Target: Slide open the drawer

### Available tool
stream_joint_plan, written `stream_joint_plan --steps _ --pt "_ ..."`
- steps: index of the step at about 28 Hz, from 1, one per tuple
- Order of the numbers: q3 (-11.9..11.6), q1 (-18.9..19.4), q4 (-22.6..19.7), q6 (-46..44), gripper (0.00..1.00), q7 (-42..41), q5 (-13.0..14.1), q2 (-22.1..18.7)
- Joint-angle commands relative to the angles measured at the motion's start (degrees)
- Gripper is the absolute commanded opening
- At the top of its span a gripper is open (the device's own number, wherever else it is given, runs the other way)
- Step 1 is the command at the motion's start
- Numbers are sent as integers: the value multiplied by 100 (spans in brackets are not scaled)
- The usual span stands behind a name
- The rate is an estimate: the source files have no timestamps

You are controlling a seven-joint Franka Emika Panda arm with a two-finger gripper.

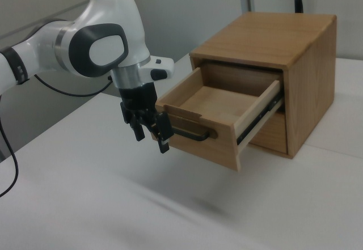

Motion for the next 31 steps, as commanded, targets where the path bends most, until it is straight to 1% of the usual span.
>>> stream_joint_plan --steps 1,5,11,13,31 --pt "28 12 -40 -67 100 -174 -89 -91" --pt "28 12 -40 73 100 -245 -98 -65" --pt "63 21 -48 504 100 -280 -36 -65" --pt "116 21 -48 531 100 -315 -45 -65" --pt "116 21 -22 689 100 -394 -89 23"
